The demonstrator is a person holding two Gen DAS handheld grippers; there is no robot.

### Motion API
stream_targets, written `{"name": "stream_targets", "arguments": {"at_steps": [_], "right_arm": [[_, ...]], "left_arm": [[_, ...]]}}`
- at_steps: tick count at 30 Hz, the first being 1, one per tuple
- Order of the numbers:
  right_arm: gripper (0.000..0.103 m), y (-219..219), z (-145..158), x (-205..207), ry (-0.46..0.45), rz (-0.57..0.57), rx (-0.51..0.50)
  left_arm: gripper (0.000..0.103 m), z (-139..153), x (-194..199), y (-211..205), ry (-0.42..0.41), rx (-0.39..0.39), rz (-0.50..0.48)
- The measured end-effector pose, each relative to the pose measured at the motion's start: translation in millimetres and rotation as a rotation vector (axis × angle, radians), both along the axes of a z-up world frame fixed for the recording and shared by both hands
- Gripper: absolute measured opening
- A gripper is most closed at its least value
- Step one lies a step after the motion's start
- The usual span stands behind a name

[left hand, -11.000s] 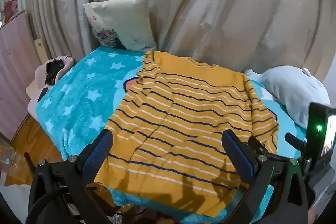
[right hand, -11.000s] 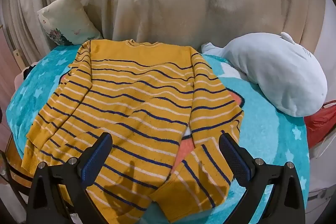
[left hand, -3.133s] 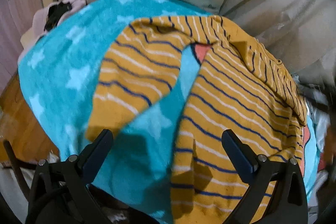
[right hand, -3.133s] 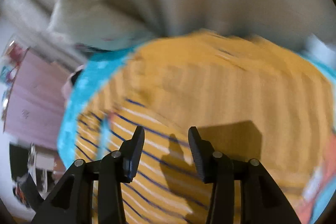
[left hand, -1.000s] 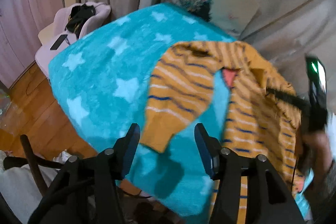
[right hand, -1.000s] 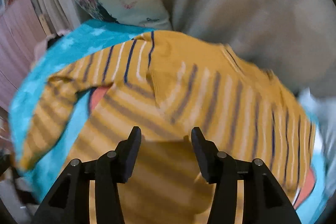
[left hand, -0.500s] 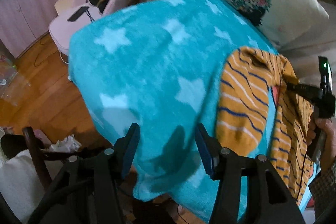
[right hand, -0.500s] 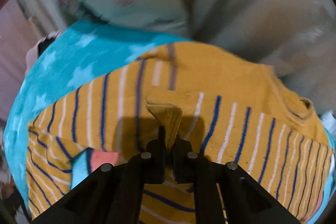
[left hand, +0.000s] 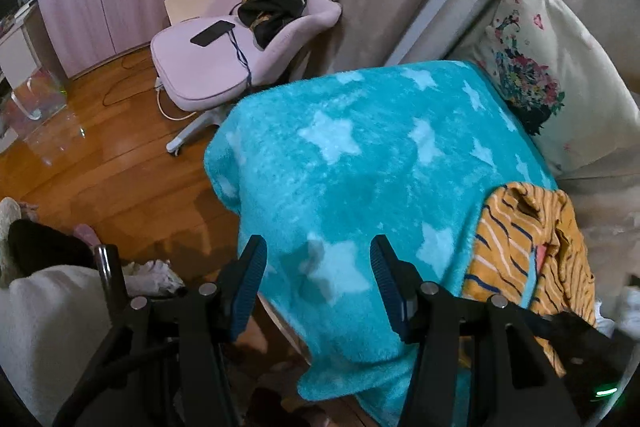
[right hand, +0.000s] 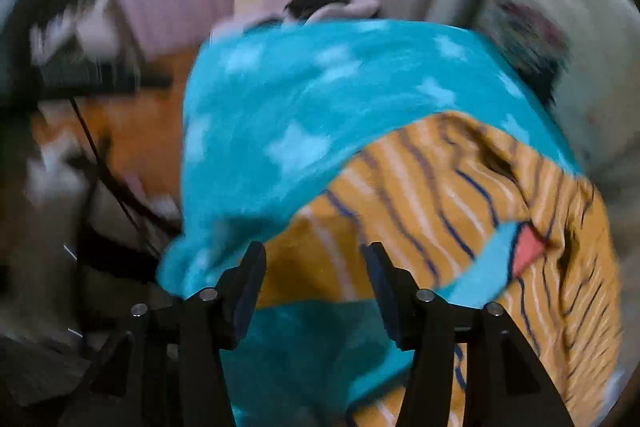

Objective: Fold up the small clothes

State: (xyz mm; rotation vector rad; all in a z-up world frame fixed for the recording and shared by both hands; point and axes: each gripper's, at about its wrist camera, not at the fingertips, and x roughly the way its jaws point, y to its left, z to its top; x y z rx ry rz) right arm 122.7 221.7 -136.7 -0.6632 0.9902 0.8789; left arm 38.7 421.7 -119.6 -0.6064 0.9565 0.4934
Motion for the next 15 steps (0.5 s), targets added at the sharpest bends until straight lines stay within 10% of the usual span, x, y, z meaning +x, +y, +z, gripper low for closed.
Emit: {"name": "stream_targets", "arguments": {"at_steps": [3,5,15], "right_arm": [[0.059,6.5,-22.0,3.7,-0.056,-0.024,-0.072],[0.007,1.8,-16.5,20.6,0.024,-0.100,-0.044],[0.006,-127.4,116.6,115.4,0.158,-0.528,0.445]], "left_arm": [[0.053,5.6,-4.5,-6.8,-0.015,0.014,-0.014],[0.053,9.9,-3.9,-11.0,-0.025,0.024,-0.029],[0.053,22.5,24.2,-41.5,-0.069,0.022,-0.129]]}}
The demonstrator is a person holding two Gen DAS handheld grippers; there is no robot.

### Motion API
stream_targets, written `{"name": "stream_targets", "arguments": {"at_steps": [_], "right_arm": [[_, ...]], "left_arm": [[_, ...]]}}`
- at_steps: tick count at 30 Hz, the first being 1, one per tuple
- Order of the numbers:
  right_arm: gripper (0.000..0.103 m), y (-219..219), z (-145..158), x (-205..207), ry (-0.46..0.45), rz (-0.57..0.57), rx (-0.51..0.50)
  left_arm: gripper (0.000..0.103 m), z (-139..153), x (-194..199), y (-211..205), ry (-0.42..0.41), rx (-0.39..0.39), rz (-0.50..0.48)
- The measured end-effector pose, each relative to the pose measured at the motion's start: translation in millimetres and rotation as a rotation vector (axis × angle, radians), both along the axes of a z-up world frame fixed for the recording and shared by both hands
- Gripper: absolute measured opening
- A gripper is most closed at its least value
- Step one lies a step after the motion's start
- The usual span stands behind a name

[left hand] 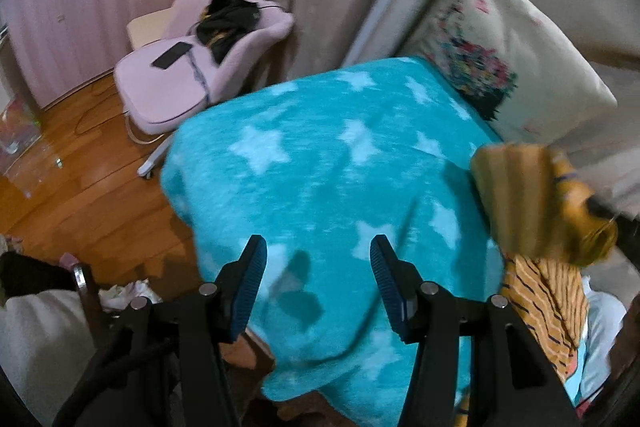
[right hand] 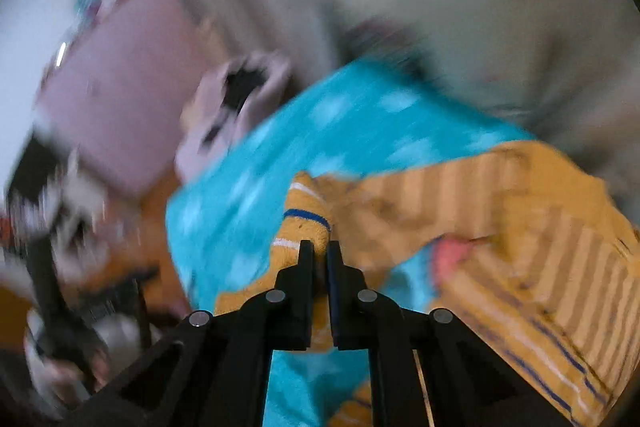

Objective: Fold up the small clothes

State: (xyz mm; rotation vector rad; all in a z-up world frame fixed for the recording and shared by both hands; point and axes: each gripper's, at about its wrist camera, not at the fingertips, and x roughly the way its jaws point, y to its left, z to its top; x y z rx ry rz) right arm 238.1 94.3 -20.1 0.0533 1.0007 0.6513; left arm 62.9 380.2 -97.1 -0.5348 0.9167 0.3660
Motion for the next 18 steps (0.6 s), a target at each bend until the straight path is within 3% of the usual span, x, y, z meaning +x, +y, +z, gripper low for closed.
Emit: {"name": "stream_targets", "arguments": {"at_steps": [3,7,9,12,14,15,17,18], "right_arm": [[0.007,-96.3,19.5,19.3,0.014,-0.237,0.103],[0.007,-239.6,10.9,11.3,0.070,-0.552,0.161],[0.007,-302.4,-7.8,1.4,0.090,-0.691,0.075],[0.011,-359.7,-40.4,-12.4,0.141,-0.850,-0.132],[0.012,-384.0,-50.1,-29.8,0.176,-0.892,-0.092],[0.016,-394.8,-48.5,-38.6,0.177,-0.905,-0.066],[0.046,-405.3,-51.2,-44.0,0.170,-0.916,-0.045],[0.048,-404.9,-52.6,-50.5,0.163,-0.912,-0.035]], "left_arm": [[0.053,3.6,9.1,-18.2,-0.007,0.002,-0.054],[0.053,8.9,20.1,-44.6,-0.010,0.020,-0.122],[0.053,9.3,24.5,-57.2,-0.004,0.032,-0.150],[0.053,10.1,30.4,-75.8,0.007,0.027,-0.188],[0.053,12.0,32.8,-89.3,0.011,0.027,-0.207],[0.053,12.8,33.5,-95.6,0.014,0.030,-0.216],[0.053,13.2,35.1,-112.6,0.025,0.036,-0.242],[0.053,12.7,35.5,-119.8,0.030,0.039,-0.252]]}}
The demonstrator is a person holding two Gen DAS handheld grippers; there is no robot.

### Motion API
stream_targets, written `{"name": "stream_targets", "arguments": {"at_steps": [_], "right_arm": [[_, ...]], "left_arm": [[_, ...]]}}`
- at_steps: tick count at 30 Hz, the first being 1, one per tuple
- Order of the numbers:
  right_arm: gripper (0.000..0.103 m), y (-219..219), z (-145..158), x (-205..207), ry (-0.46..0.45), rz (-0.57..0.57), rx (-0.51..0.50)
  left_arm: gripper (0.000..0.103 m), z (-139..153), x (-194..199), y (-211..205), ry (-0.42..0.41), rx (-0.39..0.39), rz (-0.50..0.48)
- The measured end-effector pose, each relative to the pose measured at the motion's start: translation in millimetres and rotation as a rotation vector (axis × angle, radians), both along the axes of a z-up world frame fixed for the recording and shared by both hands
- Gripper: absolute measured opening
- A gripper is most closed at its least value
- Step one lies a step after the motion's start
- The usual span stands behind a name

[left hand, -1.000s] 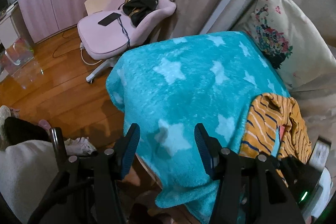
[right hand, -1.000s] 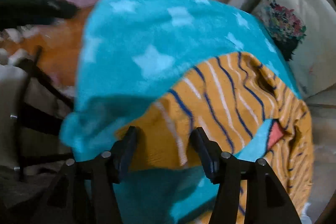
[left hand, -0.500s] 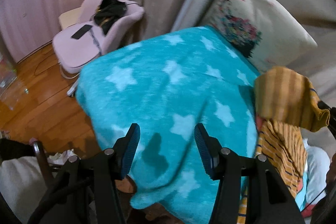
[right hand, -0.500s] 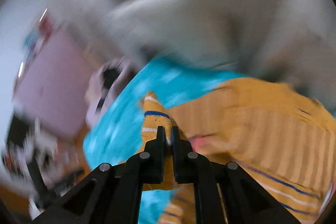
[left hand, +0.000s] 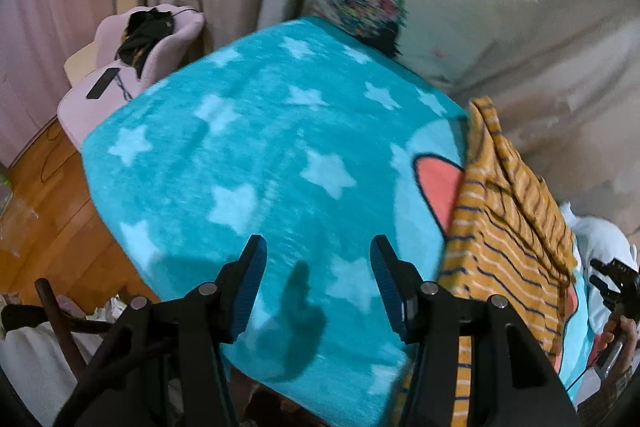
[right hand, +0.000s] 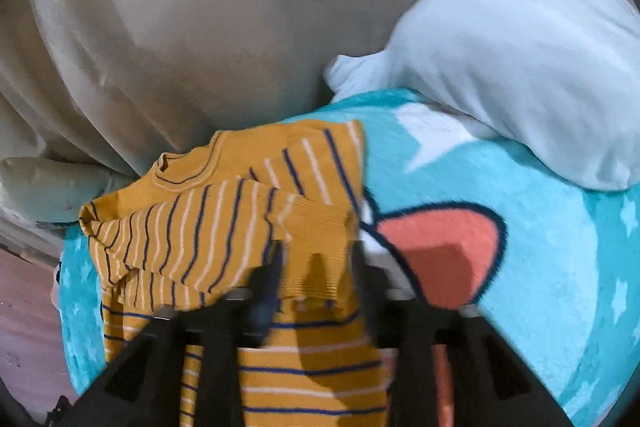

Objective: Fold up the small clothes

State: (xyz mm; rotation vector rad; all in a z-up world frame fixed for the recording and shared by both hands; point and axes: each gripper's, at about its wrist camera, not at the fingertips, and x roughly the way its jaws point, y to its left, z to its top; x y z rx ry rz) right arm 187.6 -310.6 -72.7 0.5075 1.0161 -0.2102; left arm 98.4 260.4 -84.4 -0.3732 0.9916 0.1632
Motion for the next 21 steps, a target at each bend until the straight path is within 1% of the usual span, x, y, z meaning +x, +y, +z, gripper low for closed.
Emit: {"name": "stream_targets", "arguments": {"at_steps": [2,5,8,9,11,13,14,16,18,19,20,21], "right_arm": [[0.048,-2.6,-0.8,-7.0,-0.013,0.026,0.017],[0.048,-2.1,-11.1,-11.3,-0.008,0.061,0.028],[0.048,-1.8,-34.6,-1.6,0.015,0.081,0.045],[0.048,-1.8,-38.9,-0.2,0.022,0.080,0.045],[0.048,0.2,-39.8,0.7,0.015,0.080,0.049],[0.048,5.9,-34.1,0.1,-0.011,0.093,0.058],[0.048,10.2,-31.0,1.1,-0.021,0.107,0.060],[0.048,26.6,-21.7,8.7,-0.040,0.169,0.067],[0.048,49.9,-14.2,19.2,-0.056,0.251,0.083],[0.048,60.8,-12.3,24.1,-0.061,0.285,0.089],[0.048,73.4,-10.6,29.9,-0.065,0.323,0.095],[0.048,92.5,-9.8,38.7,-0.065,0.375,0.104]], "left_arm": [[0.053,-3.7,-0.2,-18.6,0.012,0.019,-0.025],[0.054,-16.6,-0.6,-48.0,0.047,0.060,-0.071],[0.054,-33.7,2.1,-79.3,0.086,0.086,-0.155],[0.054,-38.6,4.3,-86.9,0.095,0.091,-0.179],[0.054,-50.1,11.2,-103.7,0.111,0.137,-0.222],[0.054,-59.6,16.2,-114.6,0.125,0.207,-0.227],[0.054,-63.7,17.4,-116.3,0.136,0.224,-0.215],[0.054,-68.9,19.5,-116.3,0.147,0.227,-0.196],[0.046,-73.1,20.5,-117.2,0.161,0.255,-0.187],[0.035,-76.2,21.3,-117.2,0.173,0.267,-0.185],[0.028,-79.8,22.1,-116.0,0.190,0.266,-0.182],[0.027,-82.8,21.9,-113.4,0.205,0.253,-0.177]]}}
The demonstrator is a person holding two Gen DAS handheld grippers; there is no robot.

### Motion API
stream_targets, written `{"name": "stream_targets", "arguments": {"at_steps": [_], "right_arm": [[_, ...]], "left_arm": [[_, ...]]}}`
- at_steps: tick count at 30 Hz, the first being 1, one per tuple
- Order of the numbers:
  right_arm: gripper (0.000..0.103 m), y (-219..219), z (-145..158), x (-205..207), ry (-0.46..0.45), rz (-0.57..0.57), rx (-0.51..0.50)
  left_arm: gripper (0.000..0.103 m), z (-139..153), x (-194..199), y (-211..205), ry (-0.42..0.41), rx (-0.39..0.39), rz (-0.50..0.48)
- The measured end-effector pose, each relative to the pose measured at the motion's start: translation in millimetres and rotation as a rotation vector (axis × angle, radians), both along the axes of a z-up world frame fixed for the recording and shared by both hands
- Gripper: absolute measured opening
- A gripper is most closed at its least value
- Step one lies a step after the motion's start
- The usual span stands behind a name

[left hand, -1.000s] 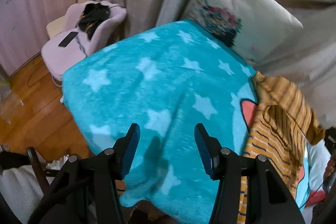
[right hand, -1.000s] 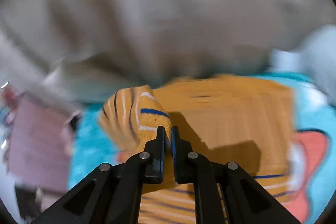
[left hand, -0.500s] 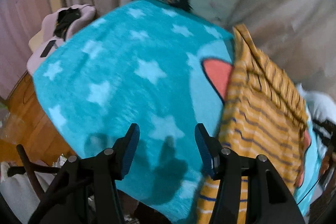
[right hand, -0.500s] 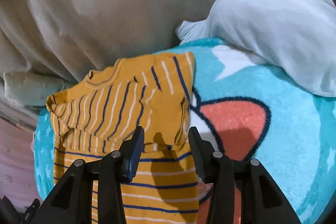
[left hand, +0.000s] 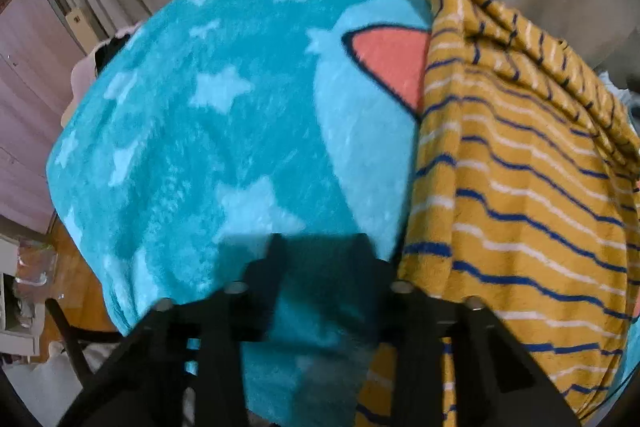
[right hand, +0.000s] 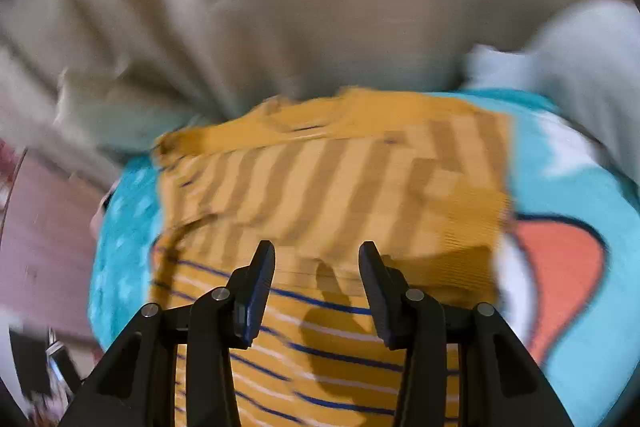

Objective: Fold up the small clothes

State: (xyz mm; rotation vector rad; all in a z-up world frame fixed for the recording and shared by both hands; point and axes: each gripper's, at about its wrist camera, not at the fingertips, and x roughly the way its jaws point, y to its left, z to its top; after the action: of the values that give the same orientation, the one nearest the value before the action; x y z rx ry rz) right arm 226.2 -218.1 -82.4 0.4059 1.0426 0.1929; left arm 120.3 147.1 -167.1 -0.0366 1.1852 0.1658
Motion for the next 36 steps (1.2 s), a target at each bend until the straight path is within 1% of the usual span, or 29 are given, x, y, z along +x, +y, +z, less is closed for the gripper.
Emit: {"name": "stream_targets", "arguments": {"at_steps": [2,3,5,6,8,9,10,11,12,15,16,17,18,19,20,21,22,23,24,26,27,28,29,30,31,33,36], "right_arm": [[0.048,28.9,-0.2,13.2,0.005,0.071,0.010],[0.048,52.5,-0.9,24.2,0.008,0.121,0.011],[0.048,85.4,-2.8,39.6,0.014,0.200,0.027],[0.048,104.0,-5.2,48.6,0.028,0.247,0.051],[0.048,134.9,-12.9,67.8,0.057,0.300,0.122],[0.048,151.6,-19.9,83.3,0.094,0.328,0.155],[0.048,160.4,-24.2,94.3,0.112,0.327,0.152],[0.047,167.4,-27.2,106.2,0.115,0.318,0.130],[0.047,173.7,-30.9,125.5,0.105,0.294,0.047],[0.047,175.0,-30.7,163.9,0.028,0.146,-0.338],[0.047,171.4,-27.2,168.7,0.011,0.107,-0.396],[0.047,166.7,-22.5,169.7,0.005,0.084,-0.388],[0.047,159.3,-14.6,165.3,0.010,0.072,-0.300],[0.048,157.0,-9.7,158.9,0.017,0.072,-0.243],[0.048,157.3,-5.9,151.0,0.024,0.078,-0.201],[0.048,163.5,-3.4,137.4,0.032,0.110,-0.164],[0.052,170.8,-4.3,129.3,0.039,0.142,-0.156],[0.056,179.3,-8.0,120.8,0.050,0.177,-0.161],[0.056,193.8,-17.2,111.2,0.070,0.209,-0.196],[0.056,214.1,-34.1,107.7,0.092,0.232,-0.269],[0.056,225.4,-48.4,107.6,0.105,0.247,-0.323],[0.046,230.3,-55.2,107.1,0.108,0.251,-0.352],[0.034,233.2,-59.1,106.6,0.103,0.250,-0.362],[0.031,237.3,-59.2,105.4,0.101,0.242,-0.352],[0.024,240.6,-58.0,105.1,0.103,0.238,-0.355],[0.019,249.6,-54.1,105.8,0.104,0.242,-0.343],[0.019,265.8,-51.3,114.6,0.106,0.259,-0.318]], "left_arm": [[0.026,0.7,-1.3,4.1,-0.011,-0.022,0.006],[0.026,1.7,-2.8,5.5,-0.017,-0.031,-0.006],[0.026,2.0,-3.4,4.5,-0.023,-0.044,-0.038],[0.027,2.2,-3.5,4.9,-0.027,-0.048,-0.051],[0.027,1.9,-2.7,7.9,-0.027,-0.075,-0.078],[0.027,2.7,-2.9,9.5,-0.028,-0.090,-0.089],[0.027,3.2,-1.8,11.7,-0.030,-0.103,-0.095],[0.027,4.1,-1.1,14.9,-0.030,-0.122,-0.102],[0.027,5.8,-0.5,19.7,-0.029,-0.146,-0.107],[0.027,12.4,2.0,31.4,-0.048,-0.179,-0.102],[0.027,15.3,1.9,36.2,-0.058,-0.190,-0.098],[0.027,17.7,2.1,41.6,-0.065,-0.203,-0.092],[0.027,18.9,2.3,45.0,-0.069,-0.212,-0.087],[0.027,19.6,2.8,49.3,-0.070,-0.222,-0.081],[0.027,19.6,4.1,54.1,-0.068,-0.234,-0.074],[0.027,19.3,5.9,58.0,-0.064,-0.245,-0.068],[0.027,19.0,7.5,61.2,-0.061,-0.254,-0.063],[0.027,18.4,9.2,64.7,-0.057,-0.269,-0.064],[0.027,18.4,11.8,67.8,-0.058,-0.277,-0.061],[0.027,19.3,11.8,70.6,-0.056,-0.282,-0.061],[0.027,19.8,12.6,72.2,-0.056,-0.287,-0.063],[0.027,20.4,12.1,72.7,-0.057,-0.288,-0.064],[0.027,21.6,11.6,73.8,-0.060,-0.290,-0.066],[0.027,22.0,10.8,74.6,-0.063,-0.291,-0.068],[0.027,22.1,10.4,75.7,-0.064,-0.291,-0.069],[0.027,22.1,9.9,76.7,-0.064,-0.296,-0.072],[0.027,21.2,9.9,76.4,-0.061,-0.299,-0.073]]}}
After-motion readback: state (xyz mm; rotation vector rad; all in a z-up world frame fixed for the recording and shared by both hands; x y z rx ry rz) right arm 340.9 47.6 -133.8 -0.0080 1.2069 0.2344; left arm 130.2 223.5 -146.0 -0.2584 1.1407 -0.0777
